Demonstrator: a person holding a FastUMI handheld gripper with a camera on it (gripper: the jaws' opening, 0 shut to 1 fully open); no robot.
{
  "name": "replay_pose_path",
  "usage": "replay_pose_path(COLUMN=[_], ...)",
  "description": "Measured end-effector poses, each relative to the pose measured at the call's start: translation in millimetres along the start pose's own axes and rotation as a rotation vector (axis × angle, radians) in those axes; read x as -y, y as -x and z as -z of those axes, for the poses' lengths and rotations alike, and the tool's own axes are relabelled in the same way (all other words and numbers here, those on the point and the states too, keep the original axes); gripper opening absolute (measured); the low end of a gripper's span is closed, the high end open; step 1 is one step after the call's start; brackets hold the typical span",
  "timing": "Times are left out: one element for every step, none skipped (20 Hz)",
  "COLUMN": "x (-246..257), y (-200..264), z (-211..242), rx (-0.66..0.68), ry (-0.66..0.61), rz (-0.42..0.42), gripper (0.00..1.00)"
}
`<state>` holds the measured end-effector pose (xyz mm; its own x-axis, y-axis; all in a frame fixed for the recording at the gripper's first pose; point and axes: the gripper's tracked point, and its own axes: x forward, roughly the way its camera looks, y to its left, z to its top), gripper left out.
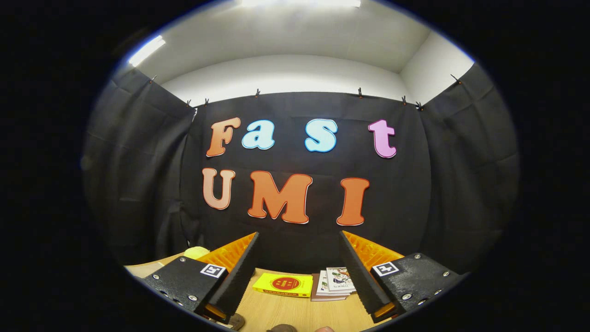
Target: Open the storage box then place both shoes into the box .Put the left shoe in first, then the right shoe, with the right side of both shoes facing outward in a uniform manner.
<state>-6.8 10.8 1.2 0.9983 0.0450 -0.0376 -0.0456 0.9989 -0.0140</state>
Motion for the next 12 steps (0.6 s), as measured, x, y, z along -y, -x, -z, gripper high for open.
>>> replay_pose_path(x=[-0.3, -3.6, -8.7, -10.9, -12.7, -15.9, -20.9, -28.7, -37.8, -47.9, -60.3, -72.3], y=[1.0, 2.3, 6.6, 7.8, 8.7, 8.5, 9.4, 11.5, 13.9, 17.6, 21.2, 25.2], z=[-1.3, -1.5, -0.3, -0.7, 1.6, 7.5, 15.1, 22.8, 29.7, 37.6, 47.1, 59.8], rx=[0.003, 0.0, 0.0, 0.004, 0.002, -0.007, -0.031, -0.055, -0.08, -0.105, -0.139, -0.18], ry=[-0.004, -0.015, -0.031, -0.04, -0.042, -0.039, -0.035, -0.037, -0.045, -0.061, -0.079, -0.096], rz=[-0.002, -0.009, -0.021, -0.027, -0.031, -0.039, -0.049, -0.067, -0.088, -0.117, -0.148, -0.183], gripper=[1.0, 1.0, 1.0, 1.0, 1.0, 1.0, 1.0, 1.0, 1.0, 1.0, 1.0, 1.0])
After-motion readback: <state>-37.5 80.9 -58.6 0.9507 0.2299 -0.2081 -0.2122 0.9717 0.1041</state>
